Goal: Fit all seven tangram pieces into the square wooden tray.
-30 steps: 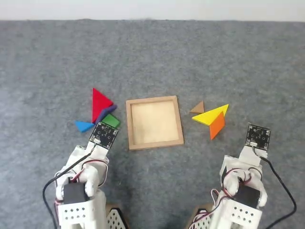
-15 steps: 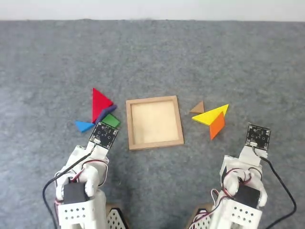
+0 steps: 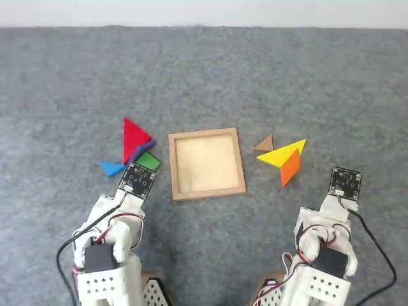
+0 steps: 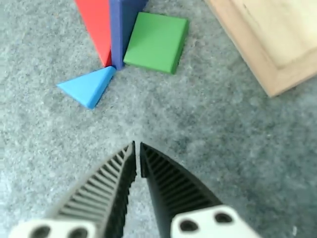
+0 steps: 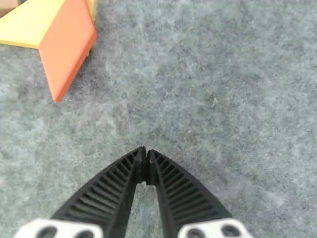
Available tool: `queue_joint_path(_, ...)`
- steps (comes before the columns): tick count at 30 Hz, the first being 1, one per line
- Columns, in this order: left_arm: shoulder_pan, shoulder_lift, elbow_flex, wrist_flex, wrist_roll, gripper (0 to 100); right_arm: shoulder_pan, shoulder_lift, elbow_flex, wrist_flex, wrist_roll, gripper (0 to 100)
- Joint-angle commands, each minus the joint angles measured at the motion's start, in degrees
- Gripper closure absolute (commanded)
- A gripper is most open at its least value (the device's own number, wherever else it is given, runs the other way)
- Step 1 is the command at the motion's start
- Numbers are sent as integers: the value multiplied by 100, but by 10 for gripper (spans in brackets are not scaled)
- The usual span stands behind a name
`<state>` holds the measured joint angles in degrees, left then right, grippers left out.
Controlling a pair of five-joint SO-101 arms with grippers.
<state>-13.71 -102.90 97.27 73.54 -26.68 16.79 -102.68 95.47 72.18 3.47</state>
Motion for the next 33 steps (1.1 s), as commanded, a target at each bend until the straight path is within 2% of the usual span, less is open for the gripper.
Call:
queue_joint_path(1,-105,-123,-180,-932,-53,987,66,4,105,48,53,991)
queue_joint_path(5,-475,-123,-295,-2277,-9,987,66,4,105,48,53,991)
queue_joint_path(7,-545,-114,-470,-2549,62,987,66,4,105,48,53,991)
queue_joint_path(11,-571,-62,-1270,-2505,791,981,66,4,105,48,53,991)
queue_joint_path(15,-413,519,-2149,-1978,1108,893,66,4,105,48,53,991)
queue_joint_path(19,-325,1960,-2862,-1899,1178,840,66,4,105,48,53,991)
queue_joint_path(26,-246,5503,-4585,-1477,1284,754,66,4,105,48,53,991)
queue_joint_path(30,-237,7297,-5631,-1116,2145,715,66,4,105,48,53,991)
queue_joint_path(33,-167,8360,-6466,-712,2444,709,66,4,105,48,53,991)
